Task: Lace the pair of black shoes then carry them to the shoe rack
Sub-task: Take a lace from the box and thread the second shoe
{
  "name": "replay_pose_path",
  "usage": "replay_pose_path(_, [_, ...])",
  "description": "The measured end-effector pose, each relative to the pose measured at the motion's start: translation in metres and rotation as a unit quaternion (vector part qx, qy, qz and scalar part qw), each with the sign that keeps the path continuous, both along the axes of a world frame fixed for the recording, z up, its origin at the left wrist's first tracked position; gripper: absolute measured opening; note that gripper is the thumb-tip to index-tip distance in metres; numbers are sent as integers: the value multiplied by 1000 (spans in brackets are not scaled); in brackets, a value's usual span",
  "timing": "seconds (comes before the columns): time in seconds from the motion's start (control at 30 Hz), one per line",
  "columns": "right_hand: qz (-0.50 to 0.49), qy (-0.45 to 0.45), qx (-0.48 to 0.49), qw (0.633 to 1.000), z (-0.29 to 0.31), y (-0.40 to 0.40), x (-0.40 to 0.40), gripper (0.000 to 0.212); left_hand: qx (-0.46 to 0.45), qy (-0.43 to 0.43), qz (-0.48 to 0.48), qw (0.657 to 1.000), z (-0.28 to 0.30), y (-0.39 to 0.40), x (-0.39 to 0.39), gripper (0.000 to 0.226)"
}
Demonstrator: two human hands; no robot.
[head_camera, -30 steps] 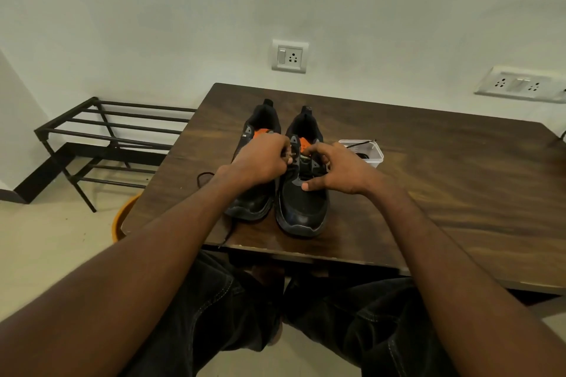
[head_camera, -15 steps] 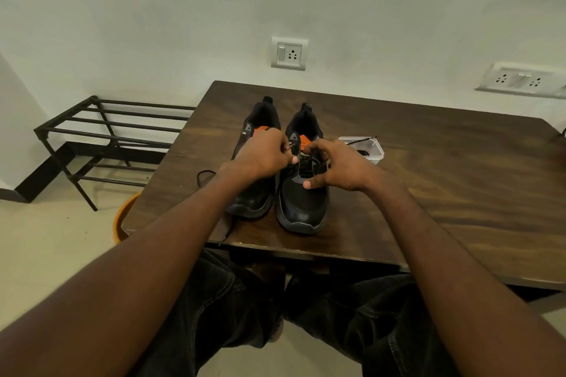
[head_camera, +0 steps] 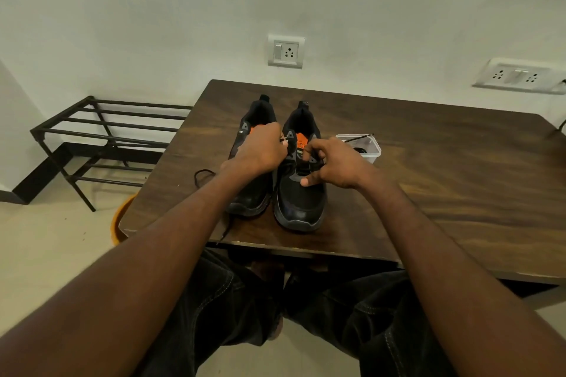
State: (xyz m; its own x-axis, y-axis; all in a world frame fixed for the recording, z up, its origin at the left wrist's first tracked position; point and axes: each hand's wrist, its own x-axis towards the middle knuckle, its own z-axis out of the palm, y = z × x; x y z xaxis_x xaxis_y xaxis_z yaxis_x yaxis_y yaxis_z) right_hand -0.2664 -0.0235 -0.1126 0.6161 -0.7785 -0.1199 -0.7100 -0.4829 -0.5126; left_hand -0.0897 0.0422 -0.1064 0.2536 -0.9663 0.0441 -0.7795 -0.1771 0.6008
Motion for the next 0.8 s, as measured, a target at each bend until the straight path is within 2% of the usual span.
replay_pose_path(0.07, [-4, 4, -3, 1000, 1, 1, 0, 44, 10, 25, 11, 1000, 0, -1, -2, 2])
replay_pose_path(0.17, [-13, 12, -10, 1000, 2, 3, 1, 48, 27, 95, 22, 995, 3, 1, -2, 19])
replay_pose_path(0.23, [-13, 13, -9, 1000, 3, 5, 0, 58, 30, 97, 12, 995, 5, 3, 1, 19])
replay_pose_path(0.33, [4, 10, -55, 998, 9, 15, 1, 67, 7, 43, 3, 999, 5, 3, 7, 8])
replay_pose_path(0.43, [40, -1, -125, 991, 14, 25, 10, 51, -23, -31, 6, 999, 7, 5, 10, 7])
replay_pose_path(0.6, [86, 96, -116, 985, 7, 37, 23, 33, -36, -107, 13, 993, 12, 12, 17, 14])
replay_pose_path(0.67, [60, 78, -109, 989, 8, 39, 25, 27, -35, -146, 26, 988, 14, 13, 21, 15])
replay_pose_path(0.73, [2, 39, -96, 995, 9, 38, 28, 31, -28, -180, 44, 982, 17, 15, 23, 19])
replay_pose_path(0.8, [-55, -25, -47, 997, 11, 38, 29, 27, -11, -200, 64, 978, 20, 17, 22, 26])
